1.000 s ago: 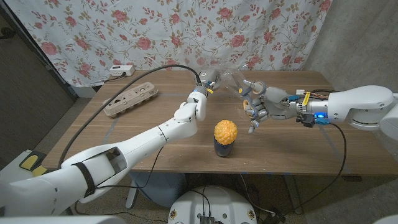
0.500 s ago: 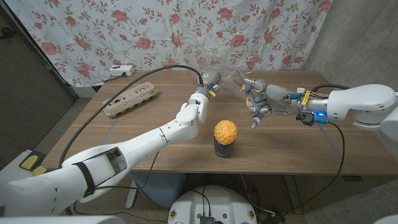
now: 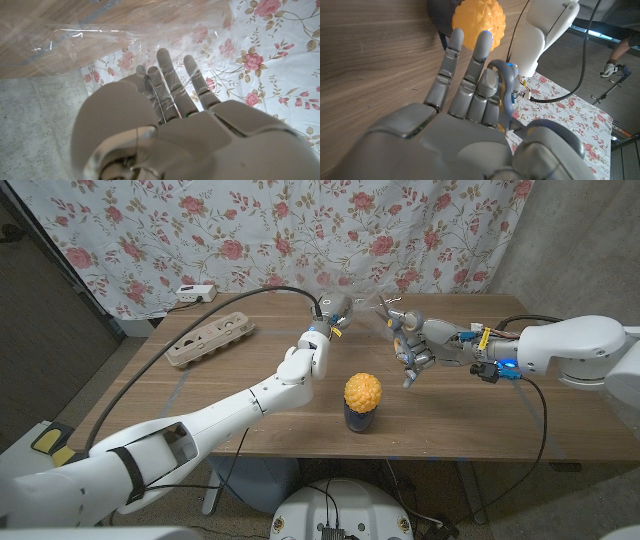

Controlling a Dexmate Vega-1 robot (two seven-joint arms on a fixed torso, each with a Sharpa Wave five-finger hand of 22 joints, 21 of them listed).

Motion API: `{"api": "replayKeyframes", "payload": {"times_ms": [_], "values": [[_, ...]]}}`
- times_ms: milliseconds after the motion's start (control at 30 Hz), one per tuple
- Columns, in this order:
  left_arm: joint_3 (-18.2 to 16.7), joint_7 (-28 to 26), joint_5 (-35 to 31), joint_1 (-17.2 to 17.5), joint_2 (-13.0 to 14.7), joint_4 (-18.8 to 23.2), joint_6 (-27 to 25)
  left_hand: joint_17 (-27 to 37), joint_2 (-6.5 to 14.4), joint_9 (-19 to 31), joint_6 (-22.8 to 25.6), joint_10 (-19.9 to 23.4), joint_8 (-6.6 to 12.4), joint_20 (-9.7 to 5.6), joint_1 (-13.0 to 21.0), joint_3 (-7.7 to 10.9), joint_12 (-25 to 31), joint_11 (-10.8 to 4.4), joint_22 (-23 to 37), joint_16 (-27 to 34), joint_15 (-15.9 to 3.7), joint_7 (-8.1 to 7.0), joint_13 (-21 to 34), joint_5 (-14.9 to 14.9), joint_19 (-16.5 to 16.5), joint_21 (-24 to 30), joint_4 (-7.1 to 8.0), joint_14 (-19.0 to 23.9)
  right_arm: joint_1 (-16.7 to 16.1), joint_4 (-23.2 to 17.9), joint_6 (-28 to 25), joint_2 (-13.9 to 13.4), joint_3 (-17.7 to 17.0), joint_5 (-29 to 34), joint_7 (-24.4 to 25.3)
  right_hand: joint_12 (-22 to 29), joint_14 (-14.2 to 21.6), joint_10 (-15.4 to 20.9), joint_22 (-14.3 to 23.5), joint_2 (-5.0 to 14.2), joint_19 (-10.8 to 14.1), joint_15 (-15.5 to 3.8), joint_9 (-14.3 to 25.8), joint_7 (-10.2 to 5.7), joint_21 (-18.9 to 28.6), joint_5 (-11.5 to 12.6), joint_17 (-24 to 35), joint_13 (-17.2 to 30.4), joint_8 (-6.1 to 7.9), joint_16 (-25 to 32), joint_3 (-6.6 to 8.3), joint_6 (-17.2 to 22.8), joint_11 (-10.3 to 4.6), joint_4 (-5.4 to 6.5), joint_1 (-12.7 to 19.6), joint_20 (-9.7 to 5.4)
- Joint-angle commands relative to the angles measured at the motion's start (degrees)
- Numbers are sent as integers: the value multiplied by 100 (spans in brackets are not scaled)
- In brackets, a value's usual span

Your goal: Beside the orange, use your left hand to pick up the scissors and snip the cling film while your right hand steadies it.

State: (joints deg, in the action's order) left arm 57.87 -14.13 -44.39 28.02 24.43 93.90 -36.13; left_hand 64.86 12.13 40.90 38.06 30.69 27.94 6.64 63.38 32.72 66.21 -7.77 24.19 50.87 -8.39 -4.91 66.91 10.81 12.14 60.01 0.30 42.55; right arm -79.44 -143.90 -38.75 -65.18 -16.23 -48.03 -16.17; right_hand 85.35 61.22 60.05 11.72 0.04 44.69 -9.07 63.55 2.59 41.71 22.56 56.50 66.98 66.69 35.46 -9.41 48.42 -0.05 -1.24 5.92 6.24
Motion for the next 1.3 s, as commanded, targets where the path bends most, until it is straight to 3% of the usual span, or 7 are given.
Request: {"api": "replayKeyframes", "payload": {"times_ms": [33, 567, 833, 1033, 1233, 1267, 1300], "values": [[-48, 152, -147, 77, 60, 119, 32, 10, 1, 20, -13, 13, -15, 3, -14, 61, -12, -20, -18, 45, 1, -14, 10, 12, -47, 64, -6, -39, 128, -102, -181, -152, 160, 108, 259, -65, 23, 5, -3, -29, 56, -18, 117, 235, -40, -19, -3, -50, 924, 22, -961, 199, 32, 928, 25, -5], [-67, 207, -212, 80, -31, 6, 118, -8, -13, -2, 48, 46, -40, -1, -35, 94, -31, -21, -113, 124, -2, -24, 24, 6, -84, 172, 12, -53, 676, -34, -191, -518, 772, 28, 374, -110, 6, 12, -8, -40, 61, -4, 90, 248, -77, -20, 13, -67, 898, 26, -954, 201, 27, 927, 24, 1], [-131, 199, -181, 102, 10, -14, 158, -18, -20, -36, 97, 72, -58, -6, -47, 103, -48, -36, -173, 170, -3, -15, 18, 5, -104, 229, 9, -61, 589, -4, -137, -563, 667, -46, 355, -109, 12, -9, -4, -34, 63, -15, 60, 248, -87, -20, -6, -41, 872, 17, -952, 199, 30, 929, 21, 2], [-114, 177, -225, 125, 14, 19, 167, -47, -20, -43, 108, 81, -75, -9, -62, 109, -58, -52, -236, 201, -14, -25, 33, 4, -127, 287, 8, -79, 902, 103, -98, -709, 1030, -110, 377, -136, 17, 16, -1, -28, 67, -13, 34, 242, -98, -20, -5, -74, 850, 19, -950, 196, 27, 929, 21, 5], [-124, 201, -254, 152, 6, 52, 105, -95, -24, -56, 113, 101, -95, -19, -73, 111, -82, -62, -293, 216, -17, -37, 13, 4, -148, 334, 3, -84, 788, 191, -29, -743, 905, -157, 371, -130, 10, 7, -4, -24, 69, -15, 44, 253, -105, -20, 7, -51, 854, 23, -948, 194, 26, 928, 25, 3], [-123, 179, -264, 154, 0, 45, 109, -88, -23, -62, 108, 96, -103, -18, -75, 112, -76, -55, -305, 226, -15, -42, 32, 4, -145, 346, 2, -92, 787, 191, -58, -765, 889, -168, 377, -104, 30, -27, 21, -20, 63, -22, -87, 244, -95, -20, -48, 8, 782, -3, -948, 239, 39, 929, 25, 5], [-122, 152, -271, 159, -9, 39, 113, -96, -24, -64, 108, 88, -107, -15, -76, 113, -70, -60, -314, 232, -7, -46, 50, 4, -149, 353, 0, -86, 759, 211, -39, -776, 859, -160, 349, -150, 5, -5, 12, -18, 66, -24, 55, 248, -101, -21, 17, -65, 864, 26, -947, 210, 25, 927, 31, 4]]}}
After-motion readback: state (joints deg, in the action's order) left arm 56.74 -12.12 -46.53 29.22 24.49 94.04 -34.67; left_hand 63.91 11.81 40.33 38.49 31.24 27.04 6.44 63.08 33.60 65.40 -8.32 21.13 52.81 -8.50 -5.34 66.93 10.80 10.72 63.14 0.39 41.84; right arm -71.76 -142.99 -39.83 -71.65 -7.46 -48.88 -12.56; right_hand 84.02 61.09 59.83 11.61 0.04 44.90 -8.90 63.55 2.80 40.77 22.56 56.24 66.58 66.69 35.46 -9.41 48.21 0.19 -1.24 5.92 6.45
